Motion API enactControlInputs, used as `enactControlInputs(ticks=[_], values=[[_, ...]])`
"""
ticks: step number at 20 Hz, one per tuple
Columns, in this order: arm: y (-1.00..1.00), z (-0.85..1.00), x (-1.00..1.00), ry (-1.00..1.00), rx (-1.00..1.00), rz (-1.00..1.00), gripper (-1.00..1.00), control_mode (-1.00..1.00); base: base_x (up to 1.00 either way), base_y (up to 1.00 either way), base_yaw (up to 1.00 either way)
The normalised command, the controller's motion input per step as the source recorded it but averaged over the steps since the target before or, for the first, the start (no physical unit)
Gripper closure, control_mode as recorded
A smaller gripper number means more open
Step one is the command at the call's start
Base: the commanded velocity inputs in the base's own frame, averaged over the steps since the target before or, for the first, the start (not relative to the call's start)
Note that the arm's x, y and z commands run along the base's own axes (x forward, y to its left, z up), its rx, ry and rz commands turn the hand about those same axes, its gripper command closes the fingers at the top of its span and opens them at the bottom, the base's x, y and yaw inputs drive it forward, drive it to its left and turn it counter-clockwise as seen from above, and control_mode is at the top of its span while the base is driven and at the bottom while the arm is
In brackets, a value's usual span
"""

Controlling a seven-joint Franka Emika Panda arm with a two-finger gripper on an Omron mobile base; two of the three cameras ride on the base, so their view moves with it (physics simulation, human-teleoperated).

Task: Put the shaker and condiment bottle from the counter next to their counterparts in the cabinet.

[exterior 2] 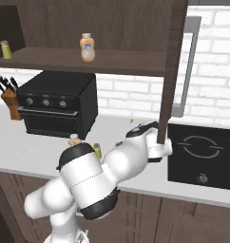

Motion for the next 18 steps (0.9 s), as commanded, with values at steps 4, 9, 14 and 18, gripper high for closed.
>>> enactControlInputs(ticks=[4, 9, 14, 18], values=[[0.30, 0.05, 0.00, -0.01, -0.01, 0.00, -1.00, -1.00, 0.00, 0.00, 0.00], [0.54, 0.00, 0.15, -0.01, -0.02, -0.05, -1.00, -1.00, 0.00, 0.00, 0.00], [0.06, -0.10, 0.25, 0.00, -0.05, 0.00, -1.00, -1.00, 0.00, 0.00, 0.00], [-0.03, -0.37, 0.33, 0.00, -0.07, 0.00, -1.00, -1.00, 0.00, 0.00, 0.00]])
